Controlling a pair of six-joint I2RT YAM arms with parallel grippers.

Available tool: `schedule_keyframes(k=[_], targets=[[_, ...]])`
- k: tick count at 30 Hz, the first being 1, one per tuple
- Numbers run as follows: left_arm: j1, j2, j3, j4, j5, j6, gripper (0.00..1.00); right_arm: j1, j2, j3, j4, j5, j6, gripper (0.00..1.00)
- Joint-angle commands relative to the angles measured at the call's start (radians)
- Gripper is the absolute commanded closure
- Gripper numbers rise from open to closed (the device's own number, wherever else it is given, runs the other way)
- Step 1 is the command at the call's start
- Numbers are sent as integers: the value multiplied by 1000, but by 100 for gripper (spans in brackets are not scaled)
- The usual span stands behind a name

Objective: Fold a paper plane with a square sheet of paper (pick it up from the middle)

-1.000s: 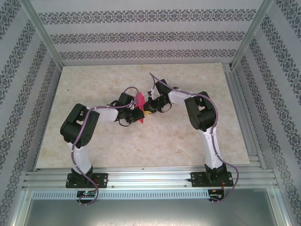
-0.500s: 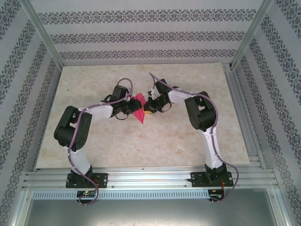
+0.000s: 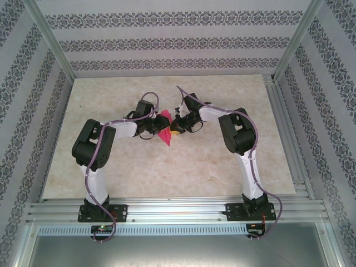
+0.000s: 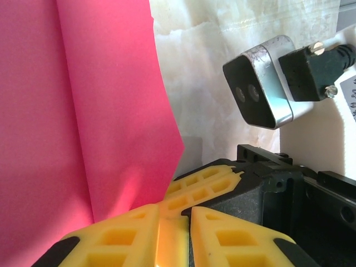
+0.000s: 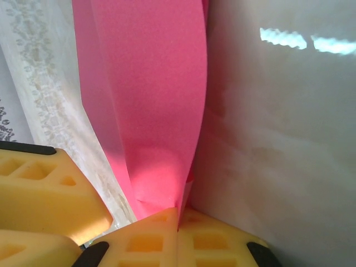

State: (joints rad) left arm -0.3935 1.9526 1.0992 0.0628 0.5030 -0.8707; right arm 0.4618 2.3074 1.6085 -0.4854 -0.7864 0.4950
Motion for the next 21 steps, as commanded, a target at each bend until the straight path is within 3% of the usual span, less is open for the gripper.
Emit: schedule_keyframes(k=[1, 6, 15, 21], targets=[[-3, 61, -9, -2, -47, -6, 77, 1, 9, 10, -19, 21, -20, 95], [12, 44, -29, 41, -38, -22, 77, 1, 7, 6, -21, 25, -19, 95], [43, 57, -10, 70, -17, -45, 94, 1, 11, 5, -20, 25, -17, 95], [41, 101, -6, 88, 1, -58, 93, 1, 8, 5, -17, 26, -14, 95]])
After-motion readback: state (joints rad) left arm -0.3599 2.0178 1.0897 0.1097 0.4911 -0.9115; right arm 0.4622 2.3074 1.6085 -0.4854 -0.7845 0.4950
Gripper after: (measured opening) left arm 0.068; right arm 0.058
